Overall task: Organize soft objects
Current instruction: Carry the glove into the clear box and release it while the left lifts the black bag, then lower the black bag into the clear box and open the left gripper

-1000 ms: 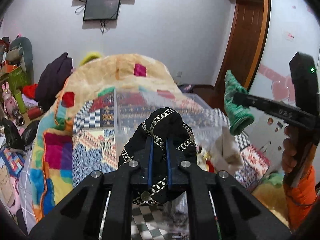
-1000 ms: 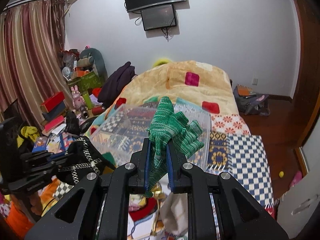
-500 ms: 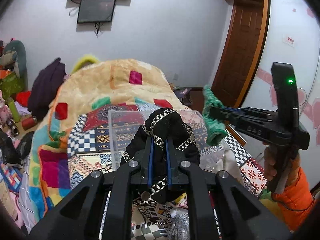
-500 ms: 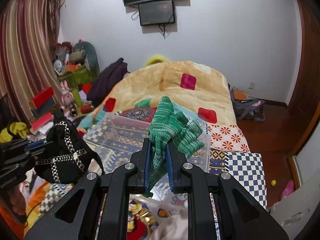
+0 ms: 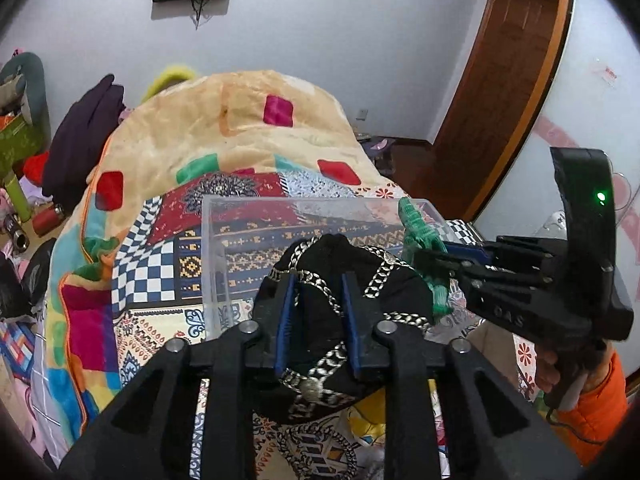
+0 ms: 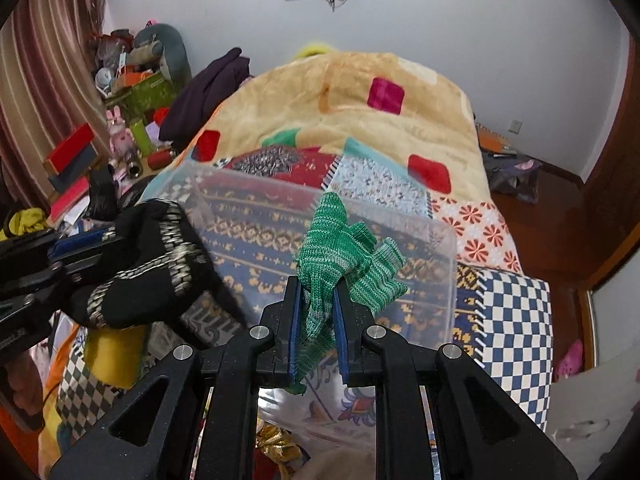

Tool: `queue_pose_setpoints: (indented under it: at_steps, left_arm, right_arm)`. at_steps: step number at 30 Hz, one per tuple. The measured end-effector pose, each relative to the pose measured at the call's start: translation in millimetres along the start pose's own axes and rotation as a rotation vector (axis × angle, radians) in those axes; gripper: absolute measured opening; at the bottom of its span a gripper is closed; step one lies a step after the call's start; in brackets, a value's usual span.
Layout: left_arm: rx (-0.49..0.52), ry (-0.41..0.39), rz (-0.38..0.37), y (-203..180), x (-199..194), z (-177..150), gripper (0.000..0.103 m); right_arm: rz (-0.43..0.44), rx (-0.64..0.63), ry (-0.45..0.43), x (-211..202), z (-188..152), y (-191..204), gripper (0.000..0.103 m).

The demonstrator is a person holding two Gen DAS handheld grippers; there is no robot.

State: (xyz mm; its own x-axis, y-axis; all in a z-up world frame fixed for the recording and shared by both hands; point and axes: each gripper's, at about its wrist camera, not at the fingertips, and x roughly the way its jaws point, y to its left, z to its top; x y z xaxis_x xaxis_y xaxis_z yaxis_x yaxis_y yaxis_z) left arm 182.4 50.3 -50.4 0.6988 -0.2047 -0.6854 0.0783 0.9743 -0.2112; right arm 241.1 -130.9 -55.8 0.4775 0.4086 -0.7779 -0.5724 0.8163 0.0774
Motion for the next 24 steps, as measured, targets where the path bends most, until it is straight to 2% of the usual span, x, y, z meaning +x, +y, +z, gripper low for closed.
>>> queue_pose_setpoints:
  at_steps: [1, 3, 5, 9, 20, 24]
  left_arm:
    - [-0.006, 0.000, 0.000, 1.2, 1.1, -0.2, 0.032]
    - [-0.020, -0.008, 0.015, 3.2, 0.5, -0.9, 0.052]
    - [-0.031, -0.025, 0.033, 5.6, -2.2, -2.4, 0.061]
    - [-0.024, -0.026, 0.037, 5.5, -4.3, -4.9, 0.066]
    - [-0.044, -0.001, 0.020, 9.2, 1.7, -8.6, 0.067]
    - [-0.019, 0.004, 0.034, 4.0, 5.7, -5.7, 0.067]
  right_arm:
    - [0.009, 0.001, 0.006, 0.4, -1.1, -0.5, 0.015]
    - [0.021, 0.003, 0.016, 0.4, -2.1, -1.7, 0.019]
    - [0.041, 0.008, 0.016, -1.9, -4.7, -4.2, 0.025]
    - [0.066, 0.009, -0.022, -15.1, -11.2, -1.8, 0.054]
    - [0.096, -0.071, -0.088, -46.7, -32.1, 24.3, 0.058]
    - [0.108, -0.092, -0.117, -53.6, -32.3, 30.2, 0.058]
